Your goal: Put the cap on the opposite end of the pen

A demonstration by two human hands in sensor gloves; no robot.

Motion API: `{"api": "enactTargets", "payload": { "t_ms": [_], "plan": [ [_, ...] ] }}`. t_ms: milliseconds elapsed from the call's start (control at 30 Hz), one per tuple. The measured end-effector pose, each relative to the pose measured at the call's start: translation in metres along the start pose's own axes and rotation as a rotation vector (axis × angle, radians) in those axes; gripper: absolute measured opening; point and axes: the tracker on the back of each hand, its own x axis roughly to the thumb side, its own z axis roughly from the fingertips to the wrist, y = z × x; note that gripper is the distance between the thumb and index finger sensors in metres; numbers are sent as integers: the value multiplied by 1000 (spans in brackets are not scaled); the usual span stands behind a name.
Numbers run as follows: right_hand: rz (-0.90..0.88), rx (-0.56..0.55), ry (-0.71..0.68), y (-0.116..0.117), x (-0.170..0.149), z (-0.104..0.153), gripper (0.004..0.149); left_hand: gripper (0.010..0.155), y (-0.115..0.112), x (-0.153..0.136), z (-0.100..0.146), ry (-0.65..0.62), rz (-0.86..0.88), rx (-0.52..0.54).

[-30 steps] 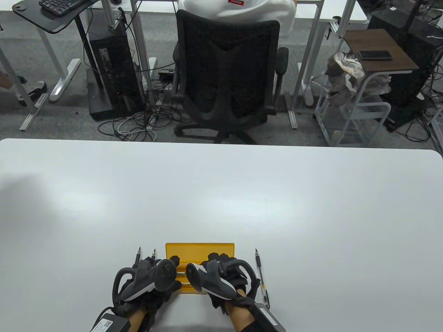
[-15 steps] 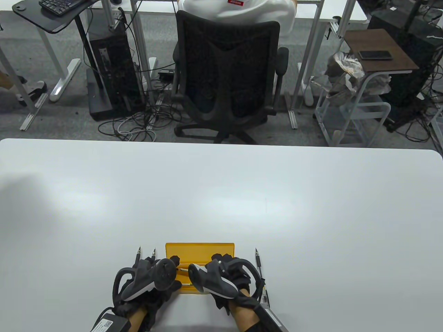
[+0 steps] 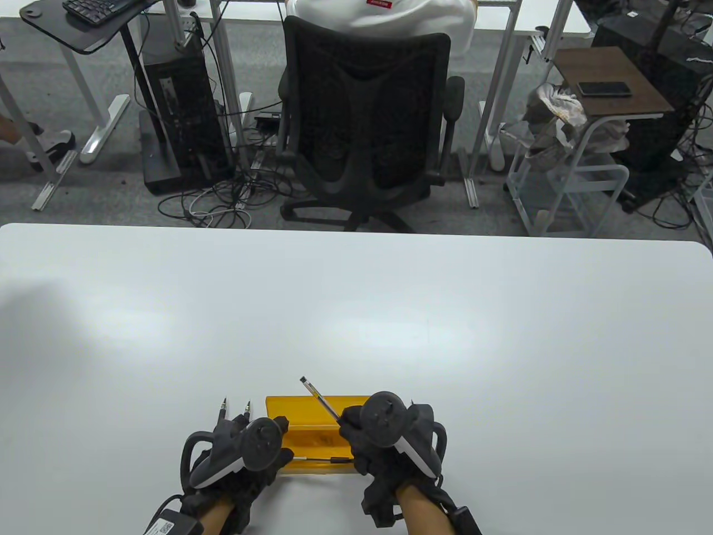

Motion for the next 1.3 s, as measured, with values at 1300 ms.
{"api": "enactTargets", "payload": {
  "t_ms": [1300],
  "plan": [
    [-421, 248, -149, 16, 39, 6, 47, 52, 25, -28, 36, -65, 1115, 409]
  ]
}}
